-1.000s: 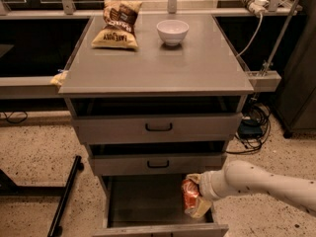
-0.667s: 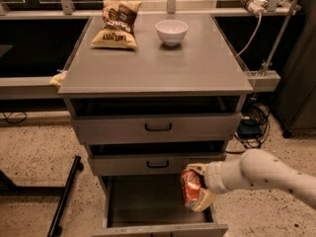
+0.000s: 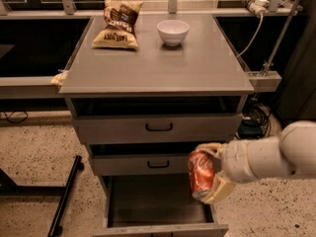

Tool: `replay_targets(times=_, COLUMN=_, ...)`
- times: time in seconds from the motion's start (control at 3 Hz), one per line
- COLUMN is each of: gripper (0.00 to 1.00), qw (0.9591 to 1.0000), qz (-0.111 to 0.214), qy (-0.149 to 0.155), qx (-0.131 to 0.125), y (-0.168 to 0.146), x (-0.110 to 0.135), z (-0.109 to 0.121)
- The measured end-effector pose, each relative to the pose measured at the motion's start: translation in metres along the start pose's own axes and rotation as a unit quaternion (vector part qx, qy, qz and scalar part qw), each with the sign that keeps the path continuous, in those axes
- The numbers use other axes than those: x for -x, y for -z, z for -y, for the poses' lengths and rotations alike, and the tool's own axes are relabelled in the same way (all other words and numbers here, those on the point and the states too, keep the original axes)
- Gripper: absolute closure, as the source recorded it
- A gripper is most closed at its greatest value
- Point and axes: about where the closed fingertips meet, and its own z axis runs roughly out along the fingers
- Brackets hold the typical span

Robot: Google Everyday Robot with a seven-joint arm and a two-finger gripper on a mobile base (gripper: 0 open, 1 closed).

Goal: Pick coke can from bottom drawer and place on counter

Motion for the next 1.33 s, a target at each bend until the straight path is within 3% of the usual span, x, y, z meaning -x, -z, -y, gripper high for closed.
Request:
replay_targets(times=0.33, gripper=1.0, qw=0.9994, qz=-0.025, qy=0.02, qx=-0.008, y=0.023, x=0.024, z=0.005)
replay_targets(times=0.67, gripper=1.0, qw=0.9997, qz=-0.011, qy=0.018, qx=-0.01, y=0.027, x=0.031, z=0.014)
replay_targets(times=1.0, gripper=1.0, qw=0.9988, qz=0.046, qy=-0.013, qx=0.012, y=0.032, x=0.045, z=0.041)
replay_targets(times=1.33, gripper=1.0, qw=0.9918, qz=0.101, qy=-0.05, qx=0.06, y=0.042, x=0.068, z=0.079)
